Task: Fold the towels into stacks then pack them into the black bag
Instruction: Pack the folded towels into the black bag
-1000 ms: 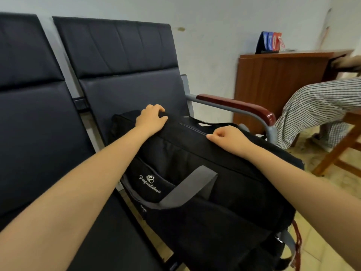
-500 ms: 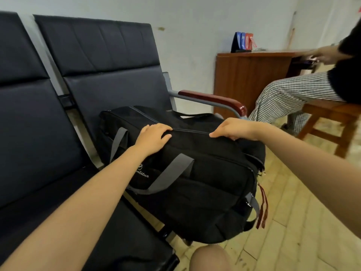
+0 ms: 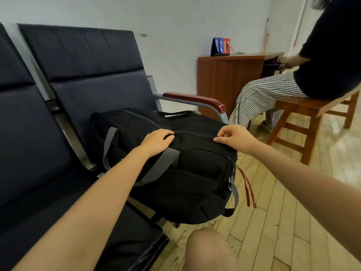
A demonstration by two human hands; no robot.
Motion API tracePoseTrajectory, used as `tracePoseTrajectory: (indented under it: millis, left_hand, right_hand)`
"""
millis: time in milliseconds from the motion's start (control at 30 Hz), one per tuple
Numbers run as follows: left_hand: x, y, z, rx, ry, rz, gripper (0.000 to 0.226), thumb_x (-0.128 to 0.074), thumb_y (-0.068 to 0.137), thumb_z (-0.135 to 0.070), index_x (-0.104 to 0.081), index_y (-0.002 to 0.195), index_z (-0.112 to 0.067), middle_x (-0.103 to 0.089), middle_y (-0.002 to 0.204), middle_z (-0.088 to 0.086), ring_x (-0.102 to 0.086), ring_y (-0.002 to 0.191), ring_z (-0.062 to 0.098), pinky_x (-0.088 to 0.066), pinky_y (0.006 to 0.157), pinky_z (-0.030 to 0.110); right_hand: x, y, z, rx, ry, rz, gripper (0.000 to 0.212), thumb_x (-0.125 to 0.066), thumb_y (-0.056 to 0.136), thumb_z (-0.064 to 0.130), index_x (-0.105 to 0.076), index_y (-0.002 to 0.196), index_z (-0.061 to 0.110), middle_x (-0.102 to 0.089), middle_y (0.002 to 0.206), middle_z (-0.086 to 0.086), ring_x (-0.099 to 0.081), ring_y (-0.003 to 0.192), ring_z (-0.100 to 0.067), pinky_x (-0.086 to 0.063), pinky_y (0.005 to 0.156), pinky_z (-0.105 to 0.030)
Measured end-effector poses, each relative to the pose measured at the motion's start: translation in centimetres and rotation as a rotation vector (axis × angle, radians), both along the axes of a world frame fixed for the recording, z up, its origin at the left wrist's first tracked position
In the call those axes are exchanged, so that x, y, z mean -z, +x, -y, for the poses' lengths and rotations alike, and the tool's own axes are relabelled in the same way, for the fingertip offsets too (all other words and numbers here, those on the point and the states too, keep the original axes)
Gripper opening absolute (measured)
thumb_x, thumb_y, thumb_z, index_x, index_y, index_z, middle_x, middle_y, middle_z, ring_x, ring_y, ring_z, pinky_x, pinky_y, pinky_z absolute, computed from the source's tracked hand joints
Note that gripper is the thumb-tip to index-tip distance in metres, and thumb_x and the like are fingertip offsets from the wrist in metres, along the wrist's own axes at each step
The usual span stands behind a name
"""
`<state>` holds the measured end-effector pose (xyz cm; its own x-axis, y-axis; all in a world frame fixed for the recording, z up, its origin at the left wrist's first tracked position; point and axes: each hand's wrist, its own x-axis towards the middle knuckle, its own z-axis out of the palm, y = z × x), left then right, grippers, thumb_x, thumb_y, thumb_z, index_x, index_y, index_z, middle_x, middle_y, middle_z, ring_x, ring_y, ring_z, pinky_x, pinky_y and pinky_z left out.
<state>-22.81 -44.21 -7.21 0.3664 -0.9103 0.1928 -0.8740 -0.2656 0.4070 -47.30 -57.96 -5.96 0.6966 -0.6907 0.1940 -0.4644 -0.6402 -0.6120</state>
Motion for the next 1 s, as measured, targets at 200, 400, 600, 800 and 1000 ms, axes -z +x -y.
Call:
tracePoseTrajectory:
  millis: [200,400,600,800,1000]
  left_hand:
    - [-1.2,-3.1,-0.5,0.154,-0.178,-0.235,0.017,-0.06,0.09,-0.038,-0.068,0.104,-0.031,-0.062,0.11,-0.013,-0.055,0.106,0.005,-0.045,0.099,0.032]
    - [-2.5,-10.1,1.7,0.247,-0.378,-0.067,0.017,-0.057,0.092,-0.031,-0.07,0.092,-0.019,-0.061,0.089,-0.001,-0.057,0.081,0.012,-0.05,0.079,0.033]
    - [-1.4,-14.3,3.7,0.316,-0.269,0.389,0.022,-0.053,0.091,-0.038,-0.067,0.099,-0.024,-0.06,0.095,-0.004,-0.053,0.092,0.015,-0.046,0.083,0.037]
    - [-0.7,-11.9,5.2,0.246,0.206,0.22,0.046,-0.042,0.094,-0.056,-0.063,0.117,-0.022,-0.051,0.13,-0.001,-0.044,0.123,0.02,-0.035,0.104,0.047]
    - [-1.9,-12.5,6.3,0.228,0.043,0.22,0.015,-0.054,0.094,-0.038,-0.048,0.096,-0.024,-0.051,0.098,-0.004,-0.051,0.097,0.017,-0.038,0.094,0.038]
  right_hand:
    - [5.3,-3.9,1.0,0.402,-0.019,0.423,0.011,-0.052,0.097,0.023,-0.061,0.094,0.018,-0.063,0.086,0.0,-0.06,0.082,-0.017,-0.047,0.067,-0.026]
    - [11.0,-6.3,0.6,0.291,0.307,0.085,0.034,-0.042,0.101,0.037,-0.057,0.121,0.015,-0.063,0.109,-0.002,-0.057,0.101,-0.017,-0.045,0.088,-0.032]
    - [12.6,-7.3,-1.1,0.119,0.377,-0.004,0.028,-0.048,0.098,0.038,-0.065,0.099,0.016,-0.064,0.092,-0.003,-0.06,0.088,-0.017,-0.047,0.081,-0.03]
    - [11.9,-6.5,-0.6,0.226,0.544,0.352,0.029,-0.042,0.102,0.025,-0.061,0.087,0.008,-0.066,0.083,-0.008,-0.063,0.083,-0.019,-0.051,0.085,-0.035]
    - [8.7,-6.9,-0.3,0.189,0.499,0.579,0.03,-0.04,0.102,0.017,-0.057,0.079,0.009,-0.06,0.072,-0.004,-0.062,0.071,-0.013,-0.053,0.077,-0.032]
